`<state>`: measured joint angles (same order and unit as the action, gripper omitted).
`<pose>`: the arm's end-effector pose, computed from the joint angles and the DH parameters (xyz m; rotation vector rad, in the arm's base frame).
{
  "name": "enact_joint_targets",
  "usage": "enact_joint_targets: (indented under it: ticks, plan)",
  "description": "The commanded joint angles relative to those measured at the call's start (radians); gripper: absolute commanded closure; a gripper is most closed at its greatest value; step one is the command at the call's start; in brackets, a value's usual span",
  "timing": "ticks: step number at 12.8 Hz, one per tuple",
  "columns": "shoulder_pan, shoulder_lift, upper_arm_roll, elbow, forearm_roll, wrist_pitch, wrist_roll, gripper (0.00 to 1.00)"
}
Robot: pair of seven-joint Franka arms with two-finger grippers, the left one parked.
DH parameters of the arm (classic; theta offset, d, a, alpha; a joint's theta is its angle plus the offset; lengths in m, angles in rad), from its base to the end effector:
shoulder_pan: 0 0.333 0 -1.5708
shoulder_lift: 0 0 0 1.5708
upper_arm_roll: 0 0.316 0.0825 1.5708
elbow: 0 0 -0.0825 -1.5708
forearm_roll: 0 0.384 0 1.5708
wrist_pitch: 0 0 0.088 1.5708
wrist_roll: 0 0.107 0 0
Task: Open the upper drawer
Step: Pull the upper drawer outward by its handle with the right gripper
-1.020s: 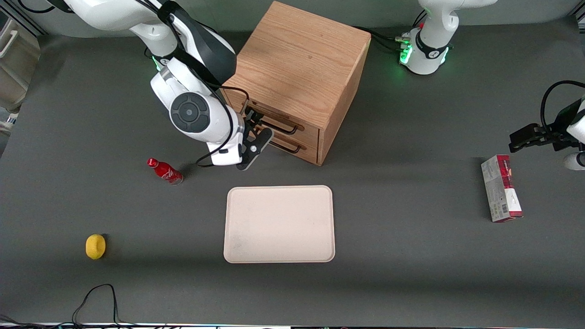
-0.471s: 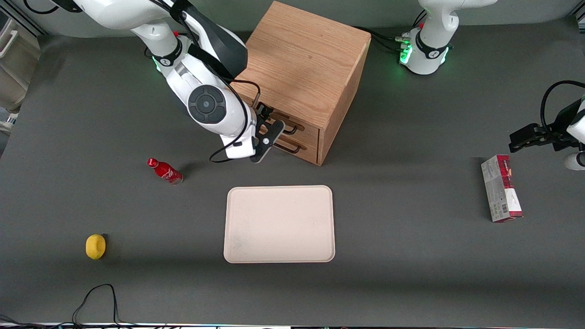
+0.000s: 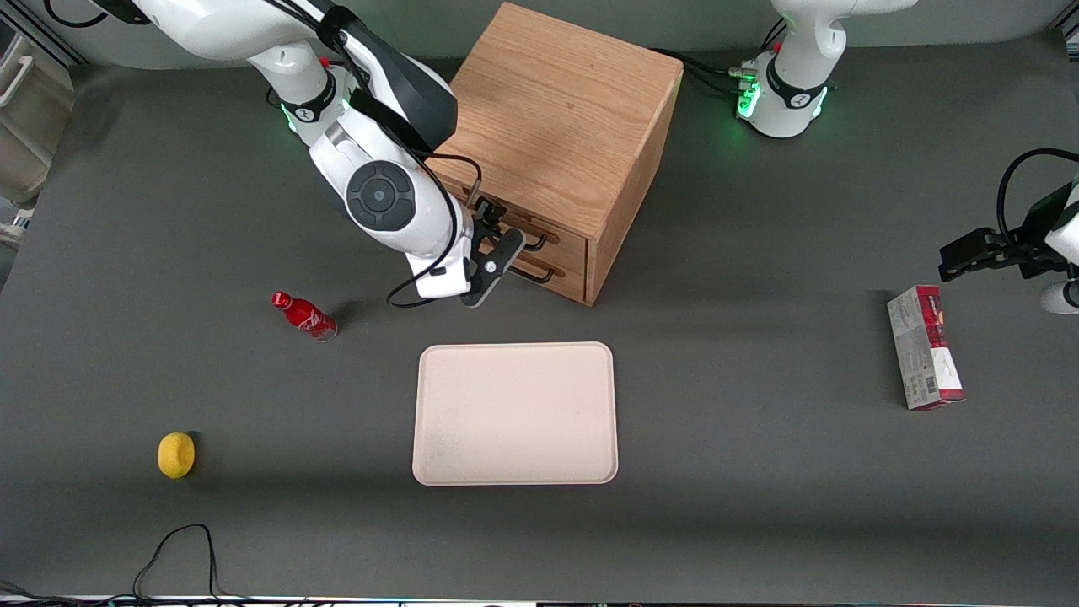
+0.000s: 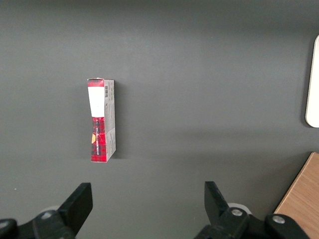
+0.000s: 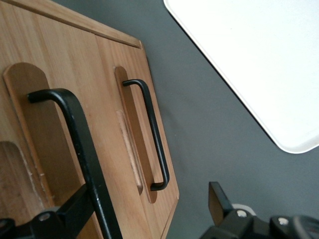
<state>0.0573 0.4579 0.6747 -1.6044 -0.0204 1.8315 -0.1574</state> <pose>0.5180 0.3906 0.4028 -2.6445 -1.2184 0.2945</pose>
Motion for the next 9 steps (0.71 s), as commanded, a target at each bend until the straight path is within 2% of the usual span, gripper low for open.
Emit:
enact_joint_targets:
  ticks: [1, 4, 9]
  plan:
    - [-0.008, 0.06, -0.024, 0.047, -0.058, 0.038, -0.024, 0.0]
    - [-0.017, 0.094, -0.052, 0.109, -0.088, 0.035, -0.069, 0.0]
    - [-0.025, 0.111, -0.171, 0.211, -0.085, 0.022, -0.149, 0.0]
